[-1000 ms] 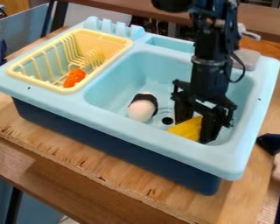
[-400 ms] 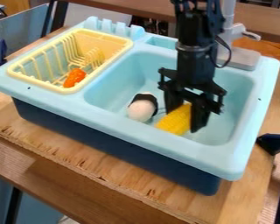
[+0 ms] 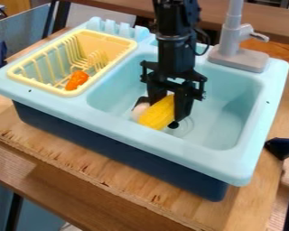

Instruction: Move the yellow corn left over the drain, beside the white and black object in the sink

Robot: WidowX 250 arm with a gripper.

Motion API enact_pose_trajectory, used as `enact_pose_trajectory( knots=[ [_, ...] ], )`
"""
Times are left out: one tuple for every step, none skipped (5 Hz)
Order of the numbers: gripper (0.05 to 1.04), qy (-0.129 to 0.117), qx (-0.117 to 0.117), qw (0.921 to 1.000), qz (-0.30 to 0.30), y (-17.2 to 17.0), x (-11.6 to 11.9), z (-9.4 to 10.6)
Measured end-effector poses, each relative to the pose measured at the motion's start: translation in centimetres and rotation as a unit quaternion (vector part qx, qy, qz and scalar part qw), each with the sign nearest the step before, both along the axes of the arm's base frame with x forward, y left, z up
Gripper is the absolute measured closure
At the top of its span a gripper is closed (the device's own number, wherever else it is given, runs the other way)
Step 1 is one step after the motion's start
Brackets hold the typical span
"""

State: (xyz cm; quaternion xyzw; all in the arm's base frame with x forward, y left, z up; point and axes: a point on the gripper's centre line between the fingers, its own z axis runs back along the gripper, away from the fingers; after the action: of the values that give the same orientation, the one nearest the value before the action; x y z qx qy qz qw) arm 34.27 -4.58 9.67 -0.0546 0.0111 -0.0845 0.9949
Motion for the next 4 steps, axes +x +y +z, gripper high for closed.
enact_pose_trajectory(
  knots=[
    [0.487, 0.008, -0.016, 0.9998, 0.009, 0.3, 0.9, -0.9],
    [0.487, 0.002, -0.027, 0.9995, 0.016, 0.4, 2.1, -1.3],
    [0.487, 0.009, -0.035, 0.9992, 0.017, -0.1, 2.6, -2.0],
    [0.487, 0.006, -0.043, 0.999, 0.015, -0.6, 3.1, -2.3]
  ],
)
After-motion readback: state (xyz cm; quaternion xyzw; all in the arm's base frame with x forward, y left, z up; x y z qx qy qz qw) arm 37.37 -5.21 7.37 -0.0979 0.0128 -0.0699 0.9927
